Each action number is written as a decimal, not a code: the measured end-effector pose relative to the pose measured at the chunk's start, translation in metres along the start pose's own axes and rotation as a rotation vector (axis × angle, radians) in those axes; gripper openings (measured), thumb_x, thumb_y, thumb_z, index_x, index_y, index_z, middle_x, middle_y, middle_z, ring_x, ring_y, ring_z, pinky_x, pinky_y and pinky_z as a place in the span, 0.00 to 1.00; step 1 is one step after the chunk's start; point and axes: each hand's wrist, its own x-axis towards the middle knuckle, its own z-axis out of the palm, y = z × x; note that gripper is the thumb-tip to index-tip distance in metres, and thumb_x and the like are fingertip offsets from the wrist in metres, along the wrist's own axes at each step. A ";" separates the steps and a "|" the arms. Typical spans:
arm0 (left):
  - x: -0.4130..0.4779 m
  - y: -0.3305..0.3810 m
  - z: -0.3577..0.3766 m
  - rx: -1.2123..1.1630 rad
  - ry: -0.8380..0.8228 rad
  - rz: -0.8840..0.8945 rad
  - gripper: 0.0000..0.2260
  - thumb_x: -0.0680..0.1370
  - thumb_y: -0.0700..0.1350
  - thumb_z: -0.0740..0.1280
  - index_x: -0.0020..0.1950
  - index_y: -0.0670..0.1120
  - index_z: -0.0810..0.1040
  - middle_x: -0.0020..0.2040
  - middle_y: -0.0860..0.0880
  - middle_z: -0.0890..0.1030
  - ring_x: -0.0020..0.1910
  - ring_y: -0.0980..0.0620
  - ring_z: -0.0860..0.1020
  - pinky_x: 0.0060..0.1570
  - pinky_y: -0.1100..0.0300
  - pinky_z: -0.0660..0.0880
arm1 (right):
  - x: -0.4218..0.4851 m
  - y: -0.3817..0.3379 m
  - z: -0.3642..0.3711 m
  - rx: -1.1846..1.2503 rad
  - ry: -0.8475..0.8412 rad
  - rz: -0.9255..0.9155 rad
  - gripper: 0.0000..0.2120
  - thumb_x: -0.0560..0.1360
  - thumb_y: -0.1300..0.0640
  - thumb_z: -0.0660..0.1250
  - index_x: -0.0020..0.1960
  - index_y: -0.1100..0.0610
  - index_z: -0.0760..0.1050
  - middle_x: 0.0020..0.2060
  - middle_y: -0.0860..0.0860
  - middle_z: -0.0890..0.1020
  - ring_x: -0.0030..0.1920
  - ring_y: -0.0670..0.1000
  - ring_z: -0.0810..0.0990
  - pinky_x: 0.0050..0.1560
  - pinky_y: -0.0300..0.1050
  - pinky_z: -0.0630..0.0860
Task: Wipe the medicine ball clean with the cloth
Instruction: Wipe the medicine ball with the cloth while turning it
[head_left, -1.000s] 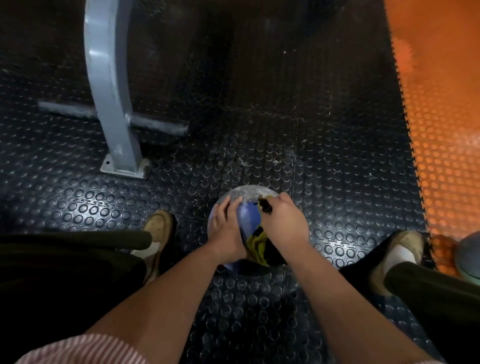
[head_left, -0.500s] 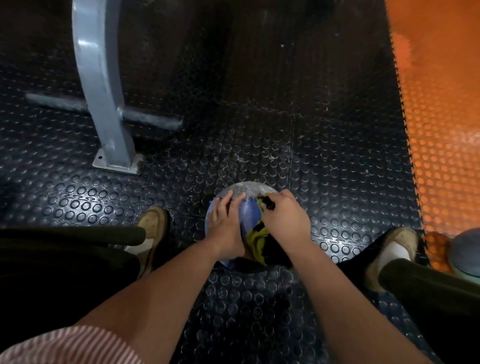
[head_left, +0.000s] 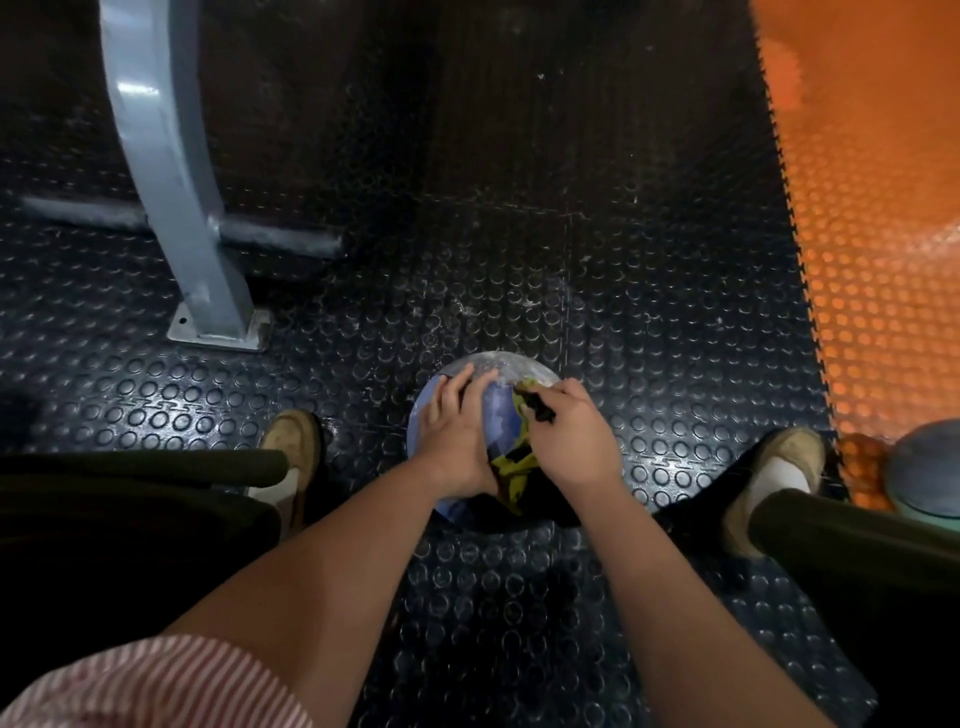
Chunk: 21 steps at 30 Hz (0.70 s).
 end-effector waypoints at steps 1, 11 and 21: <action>0.000 0.000 -0.001 -0.006 -0.001 -0.001 0.60 0.61 0.53 0.82 0.78 0.55 0.41 0.78 0.53 0.39 0.77 0.46 0.38 0.75 0.48 0.42 | 0.001 0.004 -0.002 0.036 0.014 0.052 0.13 0.79 0.59 0.61 0.60 0.54 0.78 0.54 0.49 0.74 0.46 0.52 0.76 0.41 0.46 0.73; -0.012 0.005 0.007 0.037 0.023 -0.047 0.61 0.60 0.54 0.82 0.78 0.54 0.40 0.77 0.50 0.37 0.77 0.45 0.36 0.76 0.45 0.42 | -0.003 0.006 -0.006 -0.020 0.019 0.065 0.12 0.77 0.63 0.59 0.52 0.55 0.79 0.49 0.50 0.71 0.43 0.57 0.77 0.36 0.46 0.71; -0.017 -0.006 0.006 0.078 -0.005 -0.037 0.65 0.57 0.59 0.82 0.77 0.56 0.38 0.77 0.53 0.35 0.76 0.47 0.34 0.76 0.46 0.42 | -0.012 0.040 -0.009 -0.036 -0.014 0.193 0.15 0.80 0.55 0.58 0.65 0.50 0.74 0.53 0.49 0.72 0.44 0.53 0.75 0.39 0.45 0.71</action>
